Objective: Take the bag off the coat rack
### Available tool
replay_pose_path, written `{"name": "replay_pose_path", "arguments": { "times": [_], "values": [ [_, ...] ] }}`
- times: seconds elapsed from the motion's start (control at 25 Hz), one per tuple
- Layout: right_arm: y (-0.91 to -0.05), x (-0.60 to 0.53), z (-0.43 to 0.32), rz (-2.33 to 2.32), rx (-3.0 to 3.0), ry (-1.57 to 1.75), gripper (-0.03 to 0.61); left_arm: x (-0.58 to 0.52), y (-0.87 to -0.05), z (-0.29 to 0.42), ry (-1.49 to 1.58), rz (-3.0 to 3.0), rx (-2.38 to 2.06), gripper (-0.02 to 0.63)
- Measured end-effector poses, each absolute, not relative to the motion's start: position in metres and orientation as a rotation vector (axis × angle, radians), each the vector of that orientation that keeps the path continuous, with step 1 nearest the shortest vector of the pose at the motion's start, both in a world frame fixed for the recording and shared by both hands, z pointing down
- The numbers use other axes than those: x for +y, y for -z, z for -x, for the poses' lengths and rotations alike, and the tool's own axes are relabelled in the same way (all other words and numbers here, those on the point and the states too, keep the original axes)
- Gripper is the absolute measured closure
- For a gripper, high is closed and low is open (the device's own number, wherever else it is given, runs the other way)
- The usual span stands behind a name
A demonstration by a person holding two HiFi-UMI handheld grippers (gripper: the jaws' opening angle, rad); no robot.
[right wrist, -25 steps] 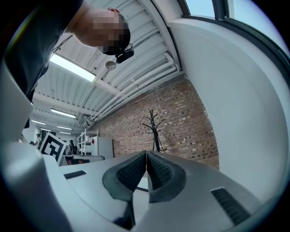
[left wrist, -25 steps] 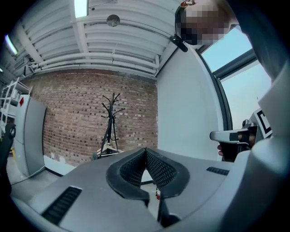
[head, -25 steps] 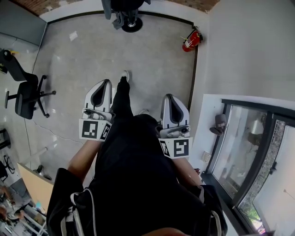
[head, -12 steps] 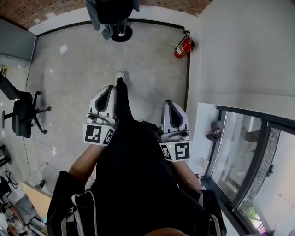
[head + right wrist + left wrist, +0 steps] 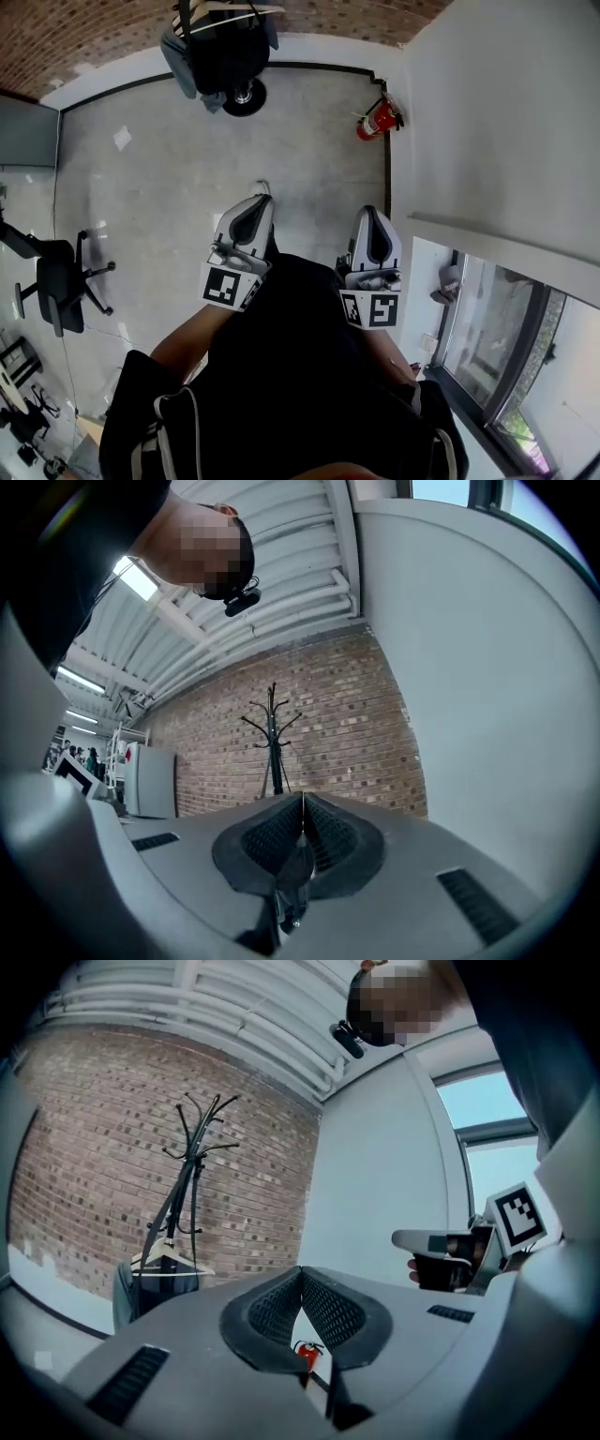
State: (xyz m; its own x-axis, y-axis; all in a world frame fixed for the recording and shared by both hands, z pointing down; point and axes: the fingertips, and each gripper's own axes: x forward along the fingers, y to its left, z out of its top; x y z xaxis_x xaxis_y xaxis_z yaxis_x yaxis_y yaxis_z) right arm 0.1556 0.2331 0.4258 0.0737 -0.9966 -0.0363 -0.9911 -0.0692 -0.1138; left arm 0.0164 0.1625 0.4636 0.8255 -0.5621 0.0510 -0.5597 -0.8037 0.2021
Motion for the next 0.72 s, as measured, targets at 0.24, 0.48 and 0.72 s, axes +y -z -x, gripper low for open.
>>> {"name": "replay_pose_path", "arguments": {
  "times": [0.24, 0.48, 0.72],
  "values": [
    [-0.412, 0.137, -0.135, 2.211, 2.168, 0.074, 0.558, 0.087, -0.458, -0.003, 0.067, -2.754, -0.889, 0.594],
    [-0.407, 0.086, -0.119, 2.23, 2.237, 0.07, 0.558, 0.037, -0.459, 0.006, 0.139, -2.722, -0.875, 0.594],
    [-0.403, 0.066, -0.106, 2.208, 2.309, 0.062, 0.557, 0.032, -0.462, 0.008, 0.136, -2.69, -0.874, 0.594]
  ]
}}
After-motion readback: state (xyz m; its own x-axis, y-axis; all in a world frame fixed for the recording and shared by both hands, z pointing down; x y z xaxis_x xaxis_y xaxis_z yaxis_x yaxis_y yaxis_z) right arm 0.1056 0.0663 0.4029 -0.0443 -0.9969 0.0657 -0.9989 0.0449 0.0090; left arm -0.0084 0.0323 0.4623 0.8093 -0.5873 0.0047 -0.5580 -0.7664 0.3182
